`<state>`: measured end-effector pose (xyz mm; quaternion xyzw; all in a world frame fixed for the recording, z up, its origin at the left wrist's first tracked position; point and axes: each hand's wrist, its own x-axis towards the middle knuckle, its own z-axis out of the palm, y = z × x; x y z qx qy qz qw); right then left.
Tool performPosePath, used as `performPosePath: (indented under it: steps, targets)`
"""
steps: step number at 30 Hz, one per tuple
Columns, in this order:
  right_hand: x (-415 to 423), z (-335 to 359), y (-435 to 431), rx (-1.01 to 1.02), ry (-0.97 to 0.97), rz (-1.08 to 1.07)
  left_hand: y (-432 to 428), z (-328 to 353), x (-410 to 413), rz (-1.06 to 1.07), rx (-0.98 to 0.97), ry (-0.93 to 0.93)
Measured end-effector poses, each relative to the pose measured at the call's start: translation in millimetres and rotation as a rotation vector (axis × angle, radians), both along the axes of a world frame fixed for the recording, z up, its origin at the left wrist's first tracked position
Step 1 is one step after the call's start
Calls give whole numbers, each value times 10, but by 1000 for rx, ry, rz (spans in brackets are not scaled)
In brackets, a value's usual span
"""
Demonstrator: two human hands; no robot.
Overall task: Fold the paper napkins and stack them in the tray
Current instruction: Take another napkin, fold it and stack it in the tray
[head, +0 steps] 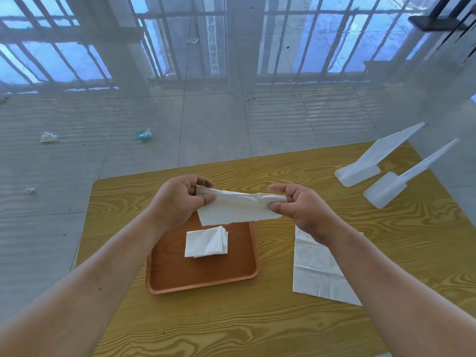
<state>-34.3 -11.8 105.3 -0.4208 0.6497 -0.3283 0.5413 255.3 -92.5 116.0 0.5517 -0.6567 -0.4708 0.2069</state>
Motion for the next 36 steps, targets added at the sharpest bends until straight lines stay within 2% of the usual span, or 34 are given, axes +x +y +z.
performPosePath:
  steps: [5,7,9,10,12,14,17,22,25,27,29,30,31,33,34,36]
  targets:
    - [8,-7,-45,-34,238,17,-11,-46,12,-120,-260,-297]
    - [2,-23,-81,-58,333,-35,-23,-44,1,-162,-282,-336]
    - [18,-70,-81,-135,571,-102,-21,-46,-33,-166,-171,-265]
    - [50,-76,-56,-201,657,-109,-12,-35,-67,-136,-45,-161]
    - [160,-56,20,-330,684,-10,12,-6,-167,6,267,151]
    - [303,-53,106,-355,637,208,44,15,-264,177,500,394]
    - [507,-135,174,-274,577,395,67,34,-350,344,658,546]
    - [697,-225,83,-276,423,270,105,34,-388,413,766,618]
    - [736,-198,-8,-271,145,52,94,-3,-350,414,737,590]
    - [696,-149,-81,-170,-40,-65,72,-29,-271,371,558,406]
    - [622,-107,-132,-31,-251,-92,62,-67,-157,225,278,165]
    - [591,-92,-151,41,-366,-97,58,-104,-99,132,204,115]
    - [566,-80,-164,107,-460,-107,55,-141,-54,39,210,135]
    - [543,-65,-185,179,-543,-109,32,-196,-25,-109,400,266]
    - [545,-62,-191,195,-558,-99,30,-217,-35,-149,493,318]
    - [553,-47,-193,219,-584,-92,59,-243,-89,-139,541,357]
